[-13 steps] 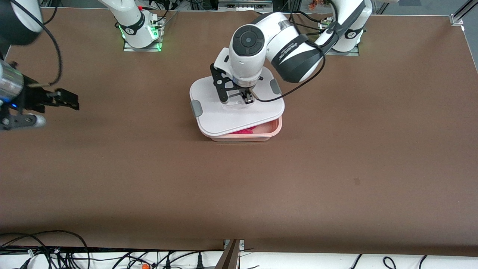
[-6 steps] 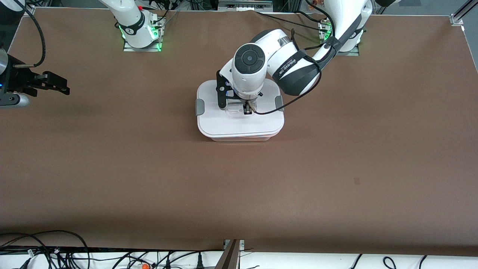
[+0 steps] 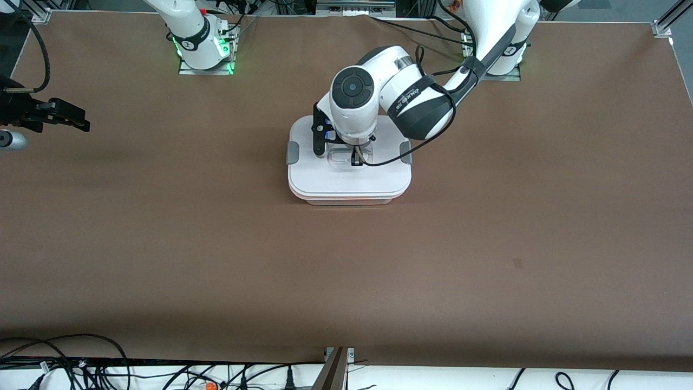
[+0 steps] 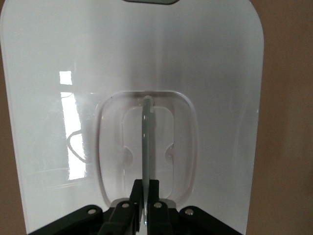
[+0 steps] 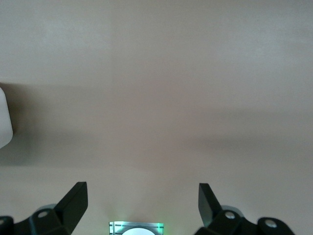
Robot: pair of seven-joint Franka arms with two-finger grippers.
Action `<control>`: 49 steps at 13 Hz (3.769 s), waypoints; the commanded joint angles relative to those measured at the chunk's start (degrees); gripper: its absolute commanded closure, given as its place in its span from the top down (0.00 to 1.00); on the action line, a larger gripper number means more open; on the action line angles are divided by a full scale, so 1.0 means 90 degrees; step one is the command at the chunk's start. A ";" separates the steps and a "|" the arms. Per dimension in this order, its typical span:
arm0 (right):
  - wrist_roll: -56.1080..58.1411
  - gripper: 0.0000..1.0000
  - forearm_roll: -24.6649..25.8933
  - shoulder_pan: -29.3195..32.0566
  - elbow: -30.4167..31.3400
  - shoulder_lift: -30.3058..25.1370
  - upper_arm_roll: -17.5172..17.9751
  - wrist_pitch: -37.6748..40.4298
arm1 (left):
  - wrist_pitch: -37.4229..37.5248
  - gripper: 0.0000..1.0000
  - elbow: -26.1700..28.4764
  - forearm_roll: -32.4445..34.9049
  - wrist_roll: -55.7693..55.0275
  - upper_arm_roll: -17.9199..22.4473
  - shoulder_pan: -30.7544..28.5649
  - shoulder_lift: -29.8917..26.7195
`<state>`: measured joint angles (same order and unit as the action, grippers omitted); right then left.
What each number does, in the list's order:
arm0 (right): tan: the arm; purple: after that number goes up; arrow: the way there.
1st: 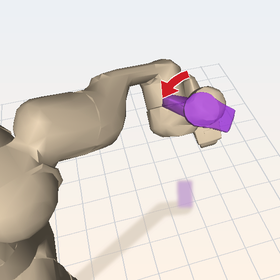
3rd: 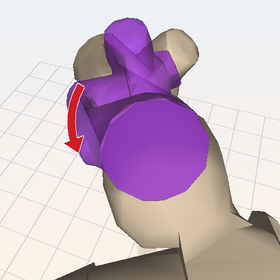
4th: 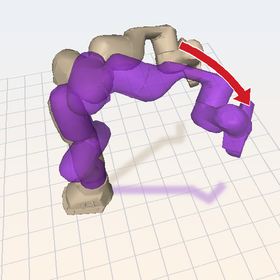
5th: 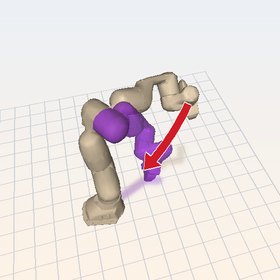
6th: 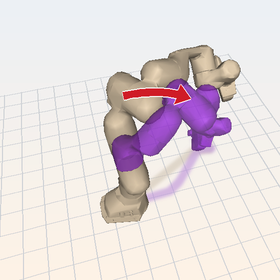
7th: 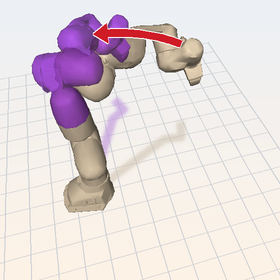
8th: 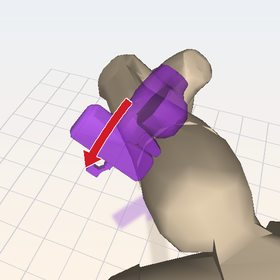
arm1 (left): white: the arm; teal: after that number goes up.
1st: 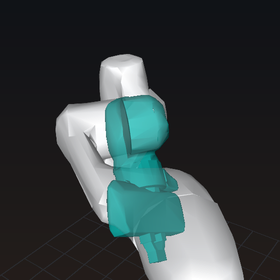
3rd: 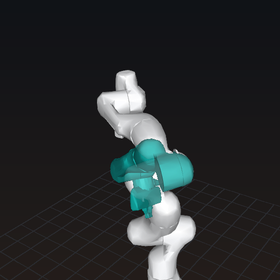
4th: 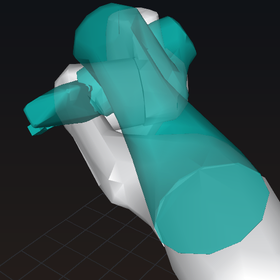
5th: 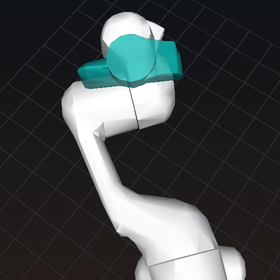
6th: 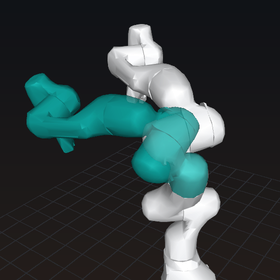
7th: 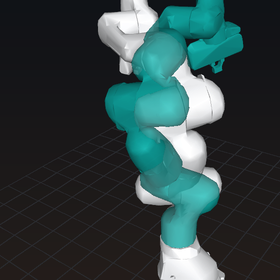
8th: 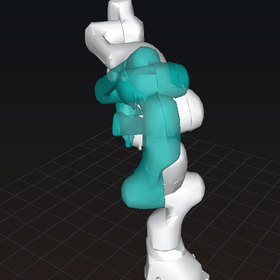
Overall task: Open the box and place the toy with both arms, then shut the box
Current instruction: 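Press the lid down onto the box with the left gripper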
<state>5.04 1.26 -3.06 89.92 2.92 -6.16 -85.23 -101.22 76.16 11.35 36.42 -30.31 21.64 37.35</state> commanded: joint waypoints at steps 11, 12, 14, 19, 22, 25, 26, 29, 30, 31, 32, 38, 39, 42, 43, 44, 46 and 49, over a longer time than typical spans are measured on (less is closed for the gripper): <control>0.0056 1.00 0.0319 0.0407 -0.0158 -0.0079 0.0585 0.0212 | -0.0003 0.00 -0.0093 0.0135 -0.0452 -0.0001 0.0066 0.0274; 0.0056 1.00 0.0309 0.0447 -0.0167 -0.0090 0.0645 0.0212 | -0.0003 0.00 -0.0103 0.0125 -0.0453 -0.0001 0.0076 0.0274; 0.0056 1.00 0.0309 0.0448 -0.0216 -0.0022 0.0636 0.0222 | -0.0003 0.00 -0.0132 0.0086 -0.0462 -0.0001 0.0076 0.0274; 0.0075 1.00 0.0299 0.0438 -0.0245 0.0017 0.0646 0.0212 | -0.0042 0.00 -0.0278 0.0067 -0.0521 -0.0011 0.0096 0.0361; 0.0056 1.00 0.0289 0.0428 -0.0245 0.0027 0.0646 0.0163 | -0.0032 0.00 -0.0425 0.0057 -0.0783 -0.0011 0.0183 0.0401; 0.0055 1.00 0.0309 0.0409 -0.0245 0.0027 0.0675 0.0134 | -0.0042 0.00 -0.0435 0.0067 -0.0804 -0.0011 0.0203 0.0430; 0.0046 1.00 0.0289 0.0418 -0.0245 0.0027 0.0675 0.0134 | -0.0042 0.00 -0.0445 0.0067 -0.0804 -0.0011 0.0203 0.0469; 0.0046 1.00 0.0260 0.0418 -0.0245 0.0027 0.0675 0.0134 | -0.0042 0.00 -0.0445 0.0076 -0.0746 0.0018 0.0164 0.0518; 0.0055 1.00 0.0270 0.0418 -0.0245 0.0027 0.0675 0.0144 | -0.0042 0.00 -0.0445 0.0076 -0.0707 0.0076 0.0164 0.0518; 0.0056 1.00 0.0270 0.0418 -0.0245 0.0027 0.0675 0.0144 | -0.0042 0.00 -0.0455 0.0096 -0.0639 0.0087 0.0154 0.0508; 0.0036 1.00 0.0260 0.0418 -0.0245 0.0027 0.0675 0.0144 | -0.0042 0.00 -0.0455 0.0096 -0.0474 0.0087 0.0154 0.0498; 0.0036 1.00 0.0260 0.0428 -0.0245 0.0027 0.0665 0.0134 | -0.0013 0.00 -0.0591 0.0106 -0.0297 0.0077 0.0203 0.0459; 0.0036 1.00 0.0260 0.0428 -0.0245 0.0027 0.0665 0.0134 | -0.0003 0.00 -0.0601 0.0106 -0.0287 0.0058 0.0203 0.0459; 0.0036 1.00 0.0260 0.0428 -0.0245 0.0027 0.0665 0.0134 | 0.0016 0.00 -0.0611 0.0115 -0.0267 0.0028 0.0213 0.0449; 0.0036 1.00 0.0260 0.0428 -0.0245 0.0027 0.0665 0.0134 | 0.0017 0.00 -0.0611 0.0115 -0.0267 0.0018 0.0223 0.0449; 0.0036 1.00 0.0260 0.0428 -0.0245 0.0027 0.0665 0.0134 | 0.0017 0.00 -0.0611 0.0125 -0.0277 0.0018 0.0290 0.0440; 0.0036 1.00 0.0260 0.0428 -0.0245 0.0027 0.0665 0.0134 | 0.0036 0.00 -0.0611 0.0125 -0.0277 0.0018 0.0301 0.0420; 0.0036 1.00 0.0260 0.0428 -0.0245 0.0027 0.0665 0.0134 | 0.0036 0.00 -0.0611 0.0164 -0.0190 0.0038 0.0281 0.0420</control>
<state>5.04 3.40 -0.07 88.78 2.99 -0.89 -84.44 -101.56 72.99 11.35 33.16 -30.01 23.77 40.25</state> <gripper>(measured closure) 0.000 0.930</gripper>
